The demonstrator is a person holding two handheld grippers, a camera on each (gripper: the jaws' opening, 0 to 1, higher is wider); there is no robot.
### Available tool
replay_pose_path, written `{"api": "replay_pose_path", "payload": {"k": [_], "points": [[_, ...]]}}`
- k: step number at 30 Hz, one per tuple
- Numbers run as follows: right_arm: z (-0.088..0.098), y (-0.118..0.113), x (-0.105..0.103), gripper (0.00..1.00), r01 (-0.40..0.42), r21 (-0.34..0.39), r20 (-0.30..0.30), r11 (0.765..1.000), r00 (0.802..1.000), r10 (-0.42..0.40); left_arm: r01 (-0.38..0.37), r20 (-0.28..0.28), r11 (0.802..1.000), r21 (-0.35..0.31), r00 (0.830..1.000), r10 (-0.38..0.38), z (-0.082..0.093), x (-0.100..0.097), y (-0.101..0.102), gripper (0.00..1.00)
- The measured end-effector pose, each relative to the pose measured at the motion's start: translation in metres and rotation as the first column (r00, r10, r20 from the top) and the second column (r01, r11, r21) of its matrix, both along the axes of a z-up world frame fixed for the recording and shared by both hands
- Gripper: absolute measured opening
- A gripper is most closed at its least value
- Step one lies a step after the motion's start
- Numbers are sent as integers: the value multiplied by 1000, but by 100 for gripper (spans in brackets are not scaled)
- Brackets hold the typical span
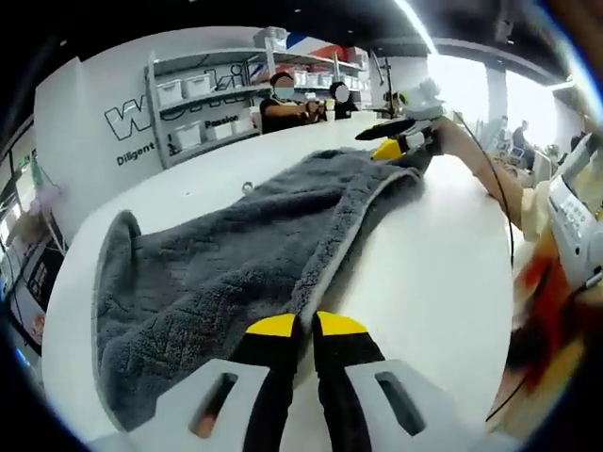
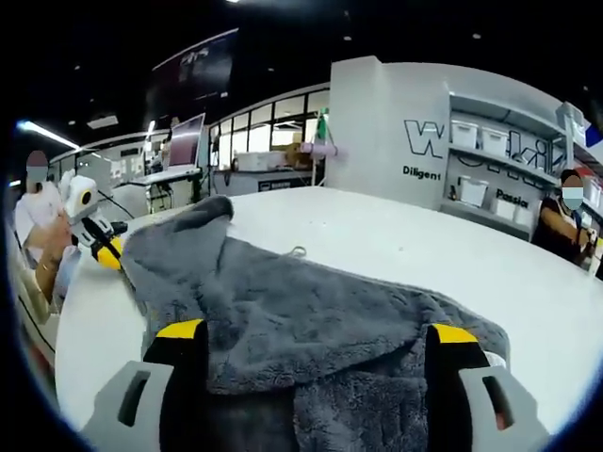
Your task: Fold the towel on the table until its edges align and the towel forms a compact rectangular stack.
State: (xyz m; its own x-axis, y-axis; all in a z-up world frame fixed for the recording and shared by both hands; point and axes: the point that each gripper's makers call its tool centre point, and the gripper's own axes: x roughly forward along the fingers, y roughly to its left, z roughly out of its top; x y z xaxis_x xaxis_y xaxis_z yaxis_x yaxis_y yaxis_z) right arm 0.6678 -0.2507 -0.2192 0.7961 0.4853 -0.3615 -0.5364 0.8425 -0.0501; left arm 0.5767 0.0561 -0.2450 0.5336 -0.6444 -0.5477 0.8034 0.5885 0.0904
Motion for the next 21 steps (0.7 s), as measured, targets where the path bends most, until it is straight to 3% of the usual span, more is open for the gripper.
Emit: {"api": "replay_pose_path", "payload": {"k": [4, 8, 18, 21], "points": [[2, 0, 1, 98, -3, 4, 3, 1000, 1000, 3, -1, -41, 1000, -17, 999, 0, -2, -13, 8, 5], [1, 0, 1, 98, -4, -1, -1, 1000, 1000, 4, 6, -74, 1000, 15, 997, -5, -9, -27, 16, 5], [-3, 0, 2, 98, -8, -14, -14, 1000, 1000, 7, 6, -139, 1000, 31, 990, -1, -18, -48, 31, 5], [-3, 0, 3, 98, -8, -15, -15, 1000, 1000, 8, -3, -151, 1000, 7, 989, 4, -23, -49, 31, 6]]}}
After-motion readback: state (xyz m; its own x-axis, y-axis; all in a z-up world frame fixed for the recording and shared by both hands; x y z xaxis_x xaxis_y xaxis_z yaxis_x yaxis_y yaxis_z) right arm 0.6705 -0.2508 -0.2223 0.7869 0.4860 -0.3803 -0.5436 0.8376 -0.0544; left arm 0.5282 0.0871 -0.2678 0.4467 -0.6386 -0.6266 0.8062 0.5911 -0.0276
